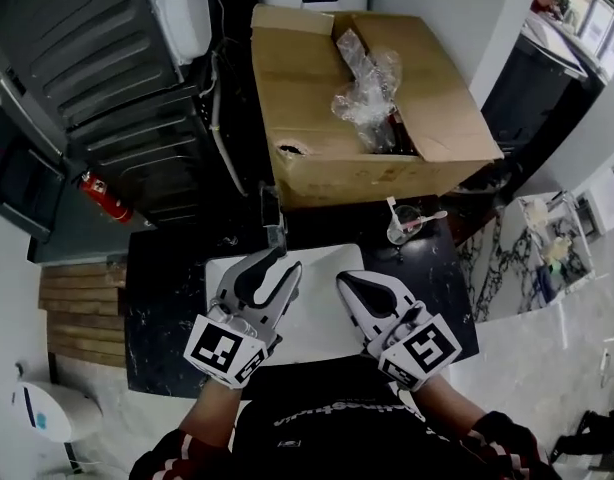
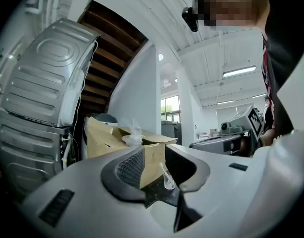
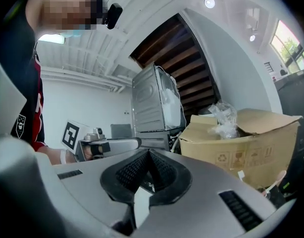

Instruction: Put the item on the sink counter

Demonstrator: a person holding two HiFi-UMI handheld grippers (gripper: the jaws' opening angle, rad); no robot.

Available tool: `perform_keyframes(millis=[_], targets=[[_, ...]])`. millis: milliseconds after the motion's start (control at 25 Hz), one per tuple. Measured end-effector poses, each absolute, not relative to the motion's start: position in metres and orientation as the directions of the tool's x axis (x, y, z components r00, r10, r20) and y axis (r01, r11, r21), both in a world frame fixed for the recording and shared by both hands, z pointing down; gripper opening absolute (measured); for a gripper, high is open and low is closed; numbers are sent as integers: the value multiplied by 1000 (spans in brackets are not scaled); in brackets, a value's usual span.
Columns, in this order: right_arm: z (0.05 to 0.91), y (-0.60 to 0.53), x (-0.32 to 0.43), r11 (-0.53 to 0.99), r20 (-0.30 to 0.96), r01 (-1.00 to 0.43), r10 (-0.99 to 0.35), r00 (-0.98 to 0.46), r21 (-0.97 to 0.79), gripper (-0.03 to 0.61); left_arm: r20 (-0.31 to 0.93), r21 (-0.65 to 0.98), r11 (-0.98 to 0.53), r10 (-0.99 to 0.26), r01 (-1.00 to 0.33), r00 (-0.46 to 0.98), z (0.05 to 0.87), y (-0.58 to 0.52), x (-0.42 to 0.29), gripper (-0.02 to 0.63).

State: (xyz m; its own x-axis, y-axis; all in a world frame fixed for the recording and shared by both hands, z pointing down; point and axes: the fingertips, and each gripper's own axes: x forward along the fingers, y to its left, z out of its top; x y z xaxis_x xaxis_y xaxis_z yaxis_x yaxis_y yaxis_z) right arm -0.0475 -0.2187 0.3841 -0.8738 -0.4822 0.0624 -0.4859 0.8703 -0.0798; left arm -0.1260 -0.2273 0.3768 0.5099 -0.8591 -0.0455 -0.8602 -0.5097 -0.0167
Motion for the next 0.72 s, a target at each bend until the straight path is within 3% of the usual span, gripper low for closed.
perform_keyframes(millis=[720], targets=[[369, -181, -93, 901, 41, -429, -428, -903, -62, 37, -75, -12, -487, -871, -873, 486, 363, -181, -147, 27]])
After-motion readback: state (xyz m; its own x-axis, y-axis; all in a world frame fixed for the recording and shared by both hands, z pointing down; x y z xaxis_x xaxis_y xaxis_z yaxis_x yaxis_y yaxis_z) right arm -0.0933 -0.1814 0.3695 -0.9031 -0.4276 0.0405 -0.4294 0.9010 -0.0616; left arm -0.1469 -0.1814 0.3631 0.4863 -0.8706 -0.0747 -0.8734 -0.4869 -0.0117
